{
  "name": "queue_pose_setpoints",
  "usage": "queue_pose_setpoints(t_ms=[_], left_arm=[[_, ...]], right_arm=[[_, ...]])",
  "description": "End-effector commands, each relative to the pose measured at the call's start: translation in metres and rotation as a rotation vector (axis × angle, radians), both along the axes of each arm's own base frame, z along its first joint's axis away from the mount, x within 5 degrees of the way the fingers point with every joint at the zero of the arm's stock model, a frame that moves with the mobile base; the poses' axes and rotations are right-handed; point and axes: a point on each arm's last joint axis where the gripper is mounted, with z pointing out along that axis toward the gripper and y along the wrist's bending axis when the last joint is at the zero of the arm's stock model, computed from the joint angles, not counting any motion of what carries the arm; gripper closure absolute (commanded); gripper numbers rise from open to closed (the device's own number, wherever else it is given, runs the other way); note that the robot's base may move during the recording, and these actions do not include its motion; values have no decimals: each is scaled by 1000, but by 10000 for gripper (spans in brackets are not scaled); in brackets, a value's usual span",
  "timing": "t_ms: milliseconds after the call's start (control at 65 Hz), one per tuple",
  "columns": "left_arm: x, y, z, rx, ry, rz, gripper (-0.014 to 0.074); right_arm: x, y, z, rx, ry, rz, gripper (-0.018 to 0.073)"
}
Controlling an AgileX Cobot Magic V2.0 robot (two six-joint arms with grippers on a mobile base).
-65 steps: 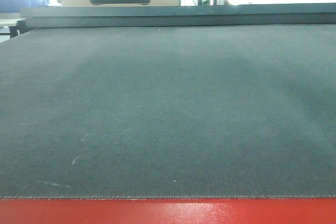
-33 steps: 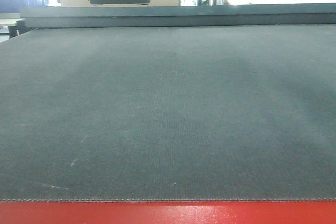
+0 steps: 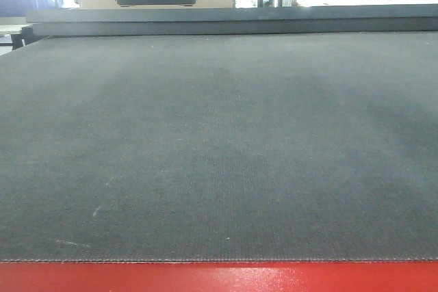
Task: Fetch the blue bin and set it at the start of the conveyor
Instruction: 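Lower the held teal bin onto the near end of the conveyor belt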
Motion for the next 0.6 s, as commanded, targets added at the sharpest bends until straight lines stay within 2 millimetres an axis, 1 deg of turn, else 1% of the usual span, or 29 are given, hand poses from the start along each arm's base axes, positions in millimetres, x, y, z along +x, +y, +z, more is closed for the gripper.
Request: queue_pose_setpoints(t_ms=[0,369,415,492,584], left_arm=[[-6,-2,13,-54,-70,-30,708],[-6,-3,14,-59,-82,-31,708],[-6,-2,12,-50,-61,-30,708],[-7,-2,3,-24,4,-29,708],[-1,-4,-23,19,91,-24,708]], right_arm=[[-3,1,9,7,-63,21,711],[-2,3,12,31,-90,25,711],[-3,4,12,44,-83,32,711],[-1,6,4,43,-21,43,711],[7,7,-13,24,79,50,711]])
